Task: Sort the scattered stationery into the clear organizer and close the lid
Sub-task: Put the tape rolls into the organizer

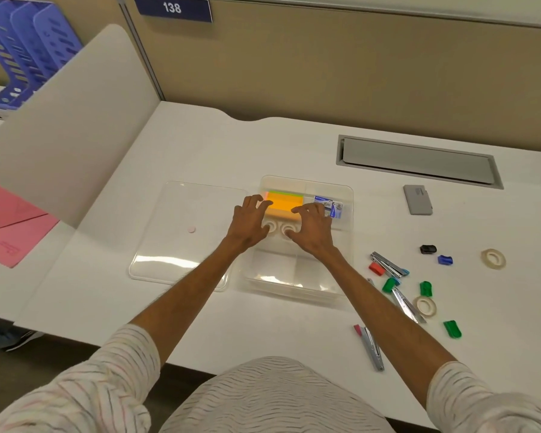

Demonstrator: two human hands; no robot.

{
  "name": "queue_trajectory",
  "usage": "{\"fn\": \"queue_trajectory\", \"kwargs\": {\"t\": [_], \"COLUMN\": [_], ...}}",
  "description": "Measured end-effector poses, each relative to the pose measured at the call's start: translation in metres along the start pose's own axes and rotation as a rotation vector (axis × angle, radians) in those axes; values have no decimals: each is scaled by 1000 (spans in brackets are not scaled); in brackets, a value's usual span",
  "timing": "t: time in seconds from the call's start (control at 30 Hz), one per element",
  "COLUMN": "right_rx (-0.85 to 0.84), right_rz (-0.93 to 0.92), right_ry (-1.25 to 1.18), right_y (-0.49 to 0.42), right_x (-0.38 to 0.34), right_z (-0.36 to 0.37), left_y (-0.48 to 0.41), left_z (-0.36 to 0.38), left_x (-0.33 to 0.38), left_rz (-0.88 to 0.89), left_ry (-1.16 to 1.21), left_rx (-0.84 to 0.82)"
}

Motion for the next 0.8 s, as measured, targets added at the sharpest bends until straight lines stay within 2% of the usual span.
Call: {"fn": "queue_trajectory", "kwargs": {"t": [0.4, 0.6, 0.8], "right_rx": [201, 311, 335], "right_rz": [83, 198, 355], "right_ry": [-6, -10, 11], "right_y": [44, 87, 136], "right_x": [46, 91, 142], "right_z": [-34, -59, -80], "left_y": [9, 20, 36], "left_z": [20, 38, 64], "left_x": [77, 134, 193], "left_rz": [104, 148, 224], "left_ry": [76, 68, 105], "left_rx": [31, 32, -24]}}
Point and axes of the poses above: each hand's wrist, its own y-axis away from the middle knuckle, its own z-axis out of the palm, x = y × z, the point moved 1 cm from there along -y, towards the middle knuckle, and after that the axes turned 13 degrees about -z, right-handed, at the moved point
